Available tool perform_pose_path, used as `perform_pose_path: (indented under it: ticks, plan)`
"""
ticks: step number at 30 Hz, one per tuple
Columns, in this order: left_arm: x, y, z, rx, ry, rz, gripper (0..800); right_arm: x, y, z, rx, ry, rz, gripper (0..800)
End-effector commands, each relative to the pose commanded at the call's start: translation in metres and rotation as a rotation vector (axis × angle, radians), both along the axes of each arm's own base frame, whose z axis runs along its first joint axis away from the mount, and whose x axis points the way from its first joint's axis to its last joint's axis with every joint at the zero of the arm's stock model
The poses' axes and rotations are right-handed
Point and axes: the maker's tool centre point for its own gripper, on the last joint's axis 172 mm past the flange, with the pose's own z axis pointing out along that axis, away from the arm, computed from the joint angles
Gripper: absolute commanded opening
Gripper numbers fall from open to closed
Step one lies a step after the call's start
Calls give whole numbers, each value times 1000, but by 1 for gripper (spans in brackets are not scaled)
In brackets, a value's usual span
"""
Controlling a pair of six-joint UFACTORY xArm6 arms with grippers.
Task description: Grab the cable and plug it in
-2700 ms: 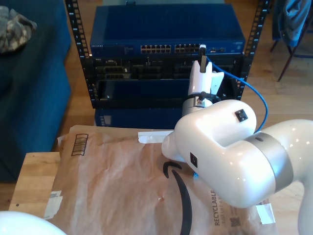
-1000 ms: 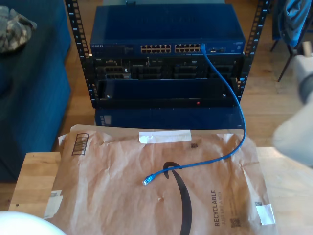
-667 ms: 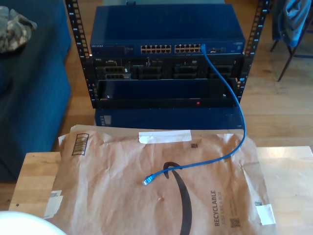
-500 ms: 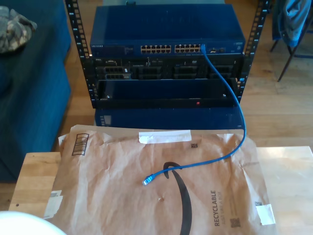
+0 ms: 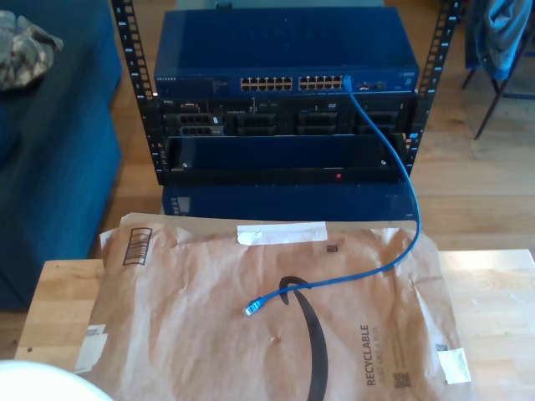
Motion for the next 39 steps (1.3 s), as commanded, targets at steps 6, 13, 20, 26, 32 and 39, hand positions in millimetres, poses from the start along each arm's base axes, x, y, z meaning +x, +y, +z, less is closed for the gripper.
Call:
perform_pose_path:
  ticks: [6,13,20,26,32,39]
  plan:
    - [0,0,0,0,0,2,800,-87,75,-53,98,62,-32,799]
    - [0,0,0,0,0,2,800,-116,119,-98,165,94,-63,798]
    - [0,-1,0,-2,0,2,800,-126,131,-131,126,68,-97,798]
    - [0,0,0,0,0,2,800,-125,131,-165,27,15,-114,798]
    - [0,0,0,0,0,2,800,-135,137,-188,-3,-8,-159,799]
    - [0,0,0,0,-1,0,800,-135,136,-189,-12,-11,-160,799]
